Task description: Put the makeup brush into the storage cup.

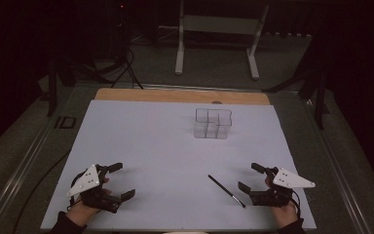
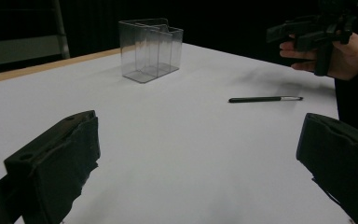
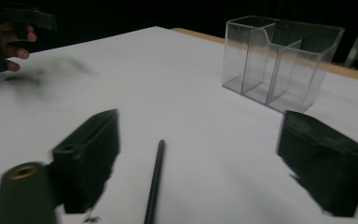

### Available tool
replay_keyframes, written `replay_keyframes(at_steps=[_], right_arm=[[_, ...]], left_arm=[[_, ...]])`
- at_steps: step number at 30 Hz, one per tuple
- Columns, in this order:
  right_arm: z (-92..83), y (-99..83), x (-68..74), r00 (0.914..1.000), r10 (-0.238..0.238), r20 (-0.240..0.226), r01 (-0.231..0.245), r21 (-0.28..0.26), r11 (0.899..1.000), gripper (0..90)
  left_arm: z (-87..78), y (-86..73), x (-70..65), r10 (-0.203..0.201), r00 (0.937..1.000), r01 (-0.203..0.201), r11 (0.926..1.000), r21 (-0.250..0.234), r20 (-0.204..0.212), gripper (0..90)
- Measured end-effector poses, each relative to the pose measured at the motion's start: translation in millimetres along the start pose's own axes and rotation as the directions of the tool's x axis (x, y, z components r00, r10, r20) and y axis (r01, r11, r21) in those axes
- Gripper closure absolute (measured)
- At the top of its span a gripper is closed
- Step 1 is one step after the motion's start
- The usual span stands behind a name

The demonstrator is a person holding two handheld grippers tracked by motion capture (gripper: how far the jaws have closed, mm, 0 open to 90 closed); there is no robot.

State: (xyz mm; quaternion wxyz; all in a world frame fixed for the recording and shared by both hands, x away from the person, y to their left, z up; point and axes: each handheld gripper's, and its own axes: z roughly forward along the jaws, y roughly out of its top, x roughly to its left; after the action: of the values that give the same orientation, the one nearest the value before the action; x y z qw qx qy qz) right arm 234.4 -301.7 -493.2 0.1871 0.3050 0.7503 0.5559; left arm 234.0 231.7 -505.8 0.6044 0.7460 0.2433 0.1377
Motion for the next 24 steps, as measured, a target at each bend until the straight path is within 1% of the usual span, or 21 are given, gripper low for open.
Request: replay_keyframes(at_steps=[1, 2, 4, 5, 7, 9, 11, 14, 17, 18, 19, 20, 22, 23, 24], right_arm=[[-0.1, 0.6, 0.7, 0.9999, -0.007, 0.010, 0.007, 0.004, 1.000, 13.8], [0.1, 1.3, 1.3, 0.9998, -0.004, 0.018, 0.004, 0.019, 1.000, 13.7], [0.5, 2.6, 1.3, 0.9997, 0.016, 0.018, -0.016, 0.053, 0.998, 13.7], [0.4, 3.1, 1.8, 0.9995, 0.008, 0.030, -0.010, 0.061, 0.998, 13.8], [-0.2, 4.4, 3.1, 0.9975, -0.019, 0.067, 0.014, 0.078, 0.997, 13.8], [-0.9, 5.8, 3.3, 0.9965, -0.026, 0.080, 0.019, 0.081, 0.997, 13.8], [-1.8, 7.7, 3.9, 0.9952, -0.024, 0.095, 0.014, 0.100, 0.995, 13.9], [-2.7, 11.4, 4.1, 0.9967, -0.021, 0.079, 0.012, 0.119, 0.993, 13.8], [-3.0, 16.8, 4.4, 0.9985, 0.007, 0.055, -0.016, 0.154, 0.988, 12.1], [-2.5, 18.6, 4.7, 0.9988, 0.011, 0.048, -0.019, 0.175, 0.984, 12.1], [-1.2, 20.3, 4.7, 0.9991, 0.013, 0.040, -0.021, 0.210, 0.978, 11.2], [-0.2, 21.7, 5.0, 0.9994, 0.011, 0.033, -0.019, 0.233, 0.972, 11.0], [1.9, 24.6, 6.1, 0.9997, 0.021, 0.014, -0.024, 0.264, 0.964, 10.7], [2.9, 26.3, 6.7, 0.9997, 0.026, 0.003, -0.026, 0.284, 0.959, 10.7], [4.0, 28.1, 8.2, 0.9996, 0.027, 0.003, -0.027, 0.302, 0.953, 10.7]], left_arm=[[-0.1, 0.1, -0.1, 0.003, 1.0000, -0.003, 1.0000, 0.003, -0.003, 0.9], [-0.1, 0.2, -0.1, 0.003, 1.0000, -0.003, 1.0000, 0.003, -0.002, 0.9], [-0.2, 0.2, -0.2, 0.003, 1.0000, -0.003, 1.0000, 0.002, -0.003, 0.9], [-0.1, 0.2, -0.2, 0.001, 1.0000, -0.001, 1.0000, 0.001, -0.001, 0.9], [-0.2, 0.1, -0.1, 0.003, 1.0000, -0.003, 1.0000, 0.004, -0.001, 0.9], [0.0, 0.2, -0.2, 0.005, 1.0000, -0.005, 0.9999, 0.009, 0.002, 0.9], [0.2, 0.3, -0.5, 0.007, 1.0000, -0.007, 1.0000, 0.007, 0.000, 0.9], [0.1, 0.4, -0.4, 0.006, 1.0000, -0.006, 1.0000, 0.007, -0.001, 0.9], [0.4, 0.6, -0.7, 0.008, 1.0000, -0.008, 1.0000, 0.006, -0.002, 1.0], [0.4, 0.6, -0.9, 0.008, 1.0000, -0.008, 0.9999, 0.007, -0.001, 0.9], [0.5, 0.6, -1.0, 0.009, 1.0000, -0.009, 0.9999, 0.010, 0.000, 0.9], [0.8, 0.6, -1.1, 0.010, 0.9999, -0.010, 0.9999, 0.011, 0.002, 0.9], [1.4, 0.6, -1.4, 0.010, 0.9999, -0.010, 0.9999, 0.012, 0.003, 0.9], [1.6, 0.6, -1.5, 0.011, 0.9999, -0.011, 0.9999, 0.012, 0.003, 0.9], [1.8, 0.6, -1.6, 0.009, 1.0000, -0.009, 0.9999, 0.013, 0.004, 0.9]])
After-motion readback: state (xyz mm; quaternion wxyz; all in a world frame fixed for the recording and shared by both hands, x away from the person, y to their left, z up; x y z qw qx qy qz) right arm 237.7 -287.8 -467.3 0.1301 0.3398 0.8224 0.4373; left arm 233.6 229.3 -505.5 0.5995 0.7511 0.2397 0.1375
